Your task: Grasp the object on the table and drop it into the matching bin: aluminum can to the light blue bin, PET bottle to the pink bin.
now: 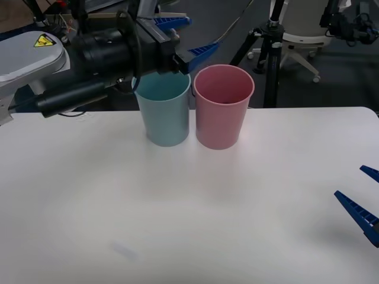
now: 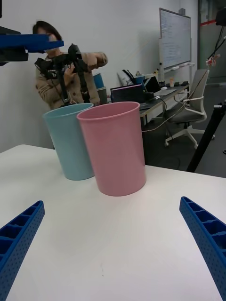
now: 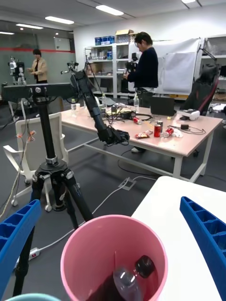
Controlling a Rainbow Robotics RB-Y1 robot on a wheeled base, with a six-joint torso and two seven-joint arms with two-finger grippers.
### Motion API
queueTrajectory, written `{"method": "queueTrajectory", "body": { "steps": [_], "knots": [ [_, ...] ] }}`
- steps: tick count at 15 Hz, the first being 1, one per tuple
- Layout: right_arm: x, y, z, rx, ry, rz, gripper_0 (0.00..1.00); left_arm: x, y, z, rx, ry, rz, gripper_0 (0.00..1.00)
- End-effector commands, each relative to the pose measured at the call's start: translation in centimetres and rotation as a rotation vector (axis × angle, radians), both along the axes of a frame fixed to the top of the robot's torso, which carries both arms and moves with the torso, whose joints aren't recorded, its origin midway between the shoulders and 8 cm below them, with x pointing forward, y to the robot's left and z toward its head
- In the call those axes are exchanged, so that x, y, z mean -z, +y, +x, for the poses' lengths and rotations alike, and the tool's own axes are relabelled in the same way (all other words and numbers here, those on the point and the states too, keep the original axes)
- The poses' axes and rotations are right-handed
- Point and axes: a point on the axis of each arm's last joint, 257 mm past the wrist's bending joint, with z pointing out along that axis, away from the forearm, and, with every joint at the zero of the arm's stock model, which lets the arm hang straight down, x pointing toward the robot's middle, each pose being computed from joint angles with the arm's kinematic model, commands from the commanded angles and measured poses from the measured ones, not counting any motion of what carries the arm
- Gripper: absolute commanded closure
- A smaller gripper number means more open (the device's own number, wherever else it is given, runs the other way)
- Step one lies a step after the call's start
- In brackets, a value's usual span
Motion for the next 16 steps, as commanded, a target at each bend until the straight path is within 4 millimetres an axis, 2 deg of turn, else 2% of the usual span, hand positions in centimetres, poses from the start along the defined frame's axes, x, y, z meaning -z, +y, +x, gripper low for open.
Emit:
{"method": "queueTrajectory", "body": {
  "steps": [1, 6, 11, 16],
  "knots": [
    [0.0, 0.0, 0.0, 0.0, 0.0, 0.0, 0.0, -0.8, 2.3, -1.5, -0.004, -0.017, -0.017, 0.0],
    [0.0, 0.0, 0.0, 0.0, 0.0, 0.0, 0.0, -0.2, 7.9, -4.2, -0.02, -0.014, -0.013, 0.0],
    [0.0, 0.0, 0.0, 0.0, 0.0, 0.0, 0.0, 1.0, 14.7, -6.7, -0.061, -0.017, -0.014, 0.0],
    [0.0, 0.0, 0.0, 0.0, 0.0, 0.0, 0.0, 4.6, 20.8, -7.7, -0.168, 0.011, 0.01, 0.0]
  ]
}}
